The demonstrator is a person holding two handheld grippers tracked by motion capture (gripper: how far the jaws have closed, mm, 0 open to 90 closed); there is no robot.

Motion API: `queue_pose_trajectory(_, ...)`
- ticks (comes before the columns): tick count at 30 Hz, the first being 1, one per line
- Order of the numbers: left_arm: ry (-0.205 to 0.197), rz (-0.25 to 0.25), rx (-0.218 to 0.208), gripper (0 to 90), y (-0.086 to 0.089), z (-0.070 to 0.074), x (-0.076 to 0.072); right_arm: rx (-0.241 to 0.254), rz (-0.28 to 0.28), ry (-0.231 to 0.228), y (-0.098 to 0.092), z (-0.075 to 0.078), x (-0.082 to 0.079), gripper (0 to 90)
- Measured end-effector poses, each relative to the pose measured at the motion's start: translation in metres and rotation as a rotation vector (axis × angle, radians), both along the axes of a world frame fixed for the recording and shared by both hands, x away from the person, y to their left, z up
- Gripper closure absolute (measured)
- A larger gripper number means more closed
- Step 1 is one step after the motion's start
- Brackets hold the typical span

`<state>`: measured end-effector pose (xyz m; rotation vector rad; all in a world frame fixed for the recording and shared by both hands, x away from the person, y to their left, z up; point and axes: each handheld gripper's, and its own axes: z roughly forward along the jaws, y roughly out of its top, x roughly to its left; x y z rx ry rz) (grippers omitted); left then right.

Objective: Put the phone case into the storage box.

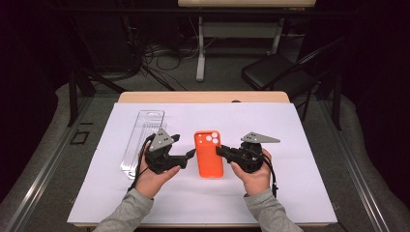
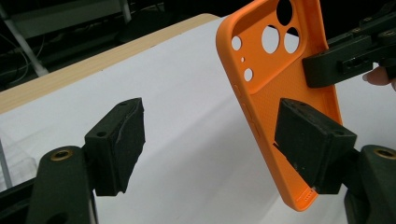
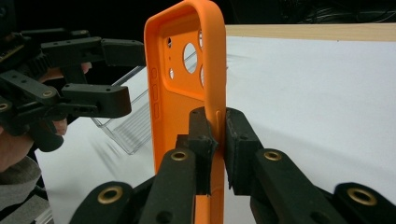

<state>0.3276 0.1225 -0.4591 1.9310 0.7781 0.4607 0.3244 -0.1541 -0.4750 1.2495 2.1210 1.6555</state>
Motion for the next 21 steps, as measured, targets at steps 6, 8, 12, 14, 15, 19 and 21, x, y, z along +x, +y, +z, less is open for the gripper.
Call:
queue_pose_trajectory(6, -0.022, 0.007, 0.032, 24.8, -0.001, 0.002, -0.001, -0.010, 0.002, -0.003, 0.003, 0.000, -0.002, 82.4)
queue_pose_trajectory(8, -0.023, 0.008, 0.035, 24.8, -0.001, 0.002, -0.002, -0.015, 0.004, -0.009, 0.004, 0.000, -0.002, 82.5)
queue_pose_trajectory(12, -0.038, 0.012, 0.047, 24.9, 0.000, 0.004, -0.002, -0.029, 0.006, -0.012, 0.006, 0.000, -0.003, 82.5)
queue_pose_trajectory(14, -0.043, 0.014, 0.051, 25.0, 0.000, 0.004, -0.003, -0.040, 0.009, -0.019, 0.007, 0.000, -0.004, 82.4)
queue_pose_trajectory(15, -0.044, 0.014, 0.053, 25.1, 0.000, 0.005, -0.003, -0.042, 0.010, -0.020, 0.008, 0.000, -0.004, 82.5)
queue_pose_trajectory(19, -0.054, 0.012, 0.058, 26.5, -0.001, 0.005, -0.004, -0.053, 0.014, -0.025, 0.011, 0.000, -0.005, 82.5)
queue_pose_trajectory(21, -0.054, 0.009, 0.061, 27.4, 0.000, 0.006, -0.004, -0.061, 0.014, -0.031, 0.012, 0.000, -0.006, 82.5)
